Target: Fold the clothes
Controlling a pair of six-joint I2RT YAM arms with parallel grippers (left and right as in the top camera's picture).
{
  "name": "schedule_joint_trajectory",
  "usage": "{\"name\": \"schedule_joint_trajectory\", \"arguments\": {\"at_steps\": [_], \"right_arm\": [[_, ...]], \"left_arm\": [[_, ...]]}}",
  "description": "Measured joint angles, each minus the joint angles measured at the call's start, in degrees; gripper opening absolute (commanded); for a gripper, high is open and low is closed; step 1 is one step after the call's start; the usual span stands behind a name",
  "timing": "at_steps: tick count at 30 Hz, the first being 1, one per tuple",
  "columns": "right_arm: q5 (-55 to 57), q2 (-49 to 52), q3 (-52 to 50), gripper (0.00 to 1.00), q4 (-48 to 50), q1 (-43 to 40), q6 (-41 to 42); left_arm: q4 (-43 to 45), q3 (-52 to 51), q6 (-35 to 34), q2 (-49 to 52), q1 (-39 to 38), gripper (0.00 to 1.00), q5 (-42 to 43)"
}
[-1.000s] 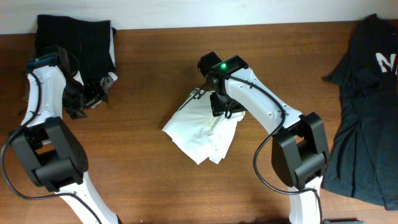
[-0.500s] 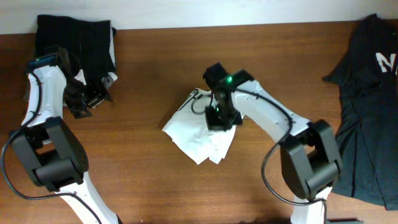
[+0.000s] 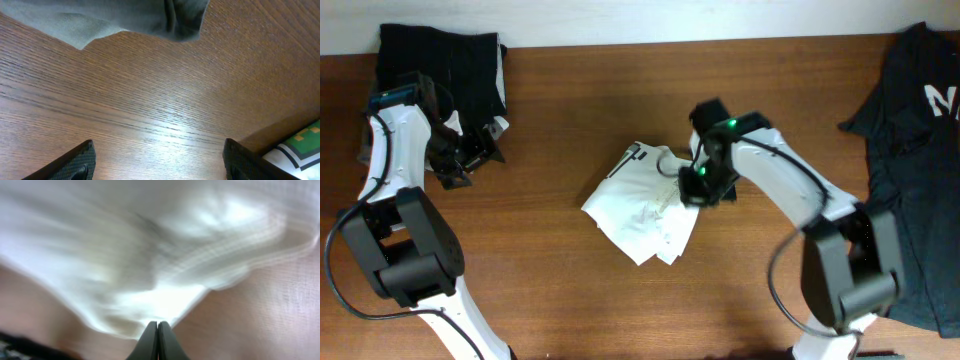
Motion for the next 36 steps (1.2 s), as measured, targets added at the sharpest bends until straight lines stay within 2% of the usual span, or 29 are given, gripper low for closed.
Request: {"name": "schedule_joint_trajectory", "arguments": {"at_steps": [3, 6, 10, 19, 20, 21, 22, 24, 30, 36], "right_arm": [[-5.07, -2.14, 1.18, 0.04, 4.48, 0.0, -1.75], [-10.14, 3.67, -0.04, 0.04, 9.64, 0.0, -3.04], [-11.37, 9.73, -3.3, 0.04, 9.38, -1.2, -4.17], [-8.72, 10.05, -8.17, 0.04, 4.31, -10.93, -8.7], [-8.28, 10.03, -8.07, 0.08, 2.97, -11.65, -9.05], [-7.58, 9.86, -7.76, 0.2, 1.33, -12.0, -9.6], [-6.54, 9.07, -7.19, 0.59, -0.96, -12.04, -9.9], [-5.14, 5.33, -4.59, 0.99, -3.76, -12.04, -10.71], [-1.79, -14.58, 11.21, 0.99, -10.8, -12.04, -10.43], [3.5, -23.98, 12.74, 0.99, -14.45, -12.07, -9.7]], "left_arm": [[0.22, 0.0, 0.0, 0.0, -0.2, 0.81, 0.0], [0.24, 0.0, 0.0, 0.0, -0.76, 0.81, 0.0], [-0.2, 0.0, 0.0, 0.0, -1.07, 0.81, 0.0], [-0.2, 0.0, 0.0, 0.0, -1.07, 0.81, 0.0], [-0.15, 0.0, 0.02, 0.0, -1.07, 0.81, 0.09], [0.26, 0.0, 1.01, 0.0, -1.07, 0.86, 1.07], [1.11, -0.02, 2.97, 0.0, -1.14, 0.92, 2.69], [3.26, -0.09, 8.66, 0.0, -2.1, 0.98, 9.14], [5.62, -0.11, 18.75, 0.0, -13.51, 0.99, 15.54], [7.32, -0.11, 23.19, 0.92, -27.02, 0.99, 18.91]]}}
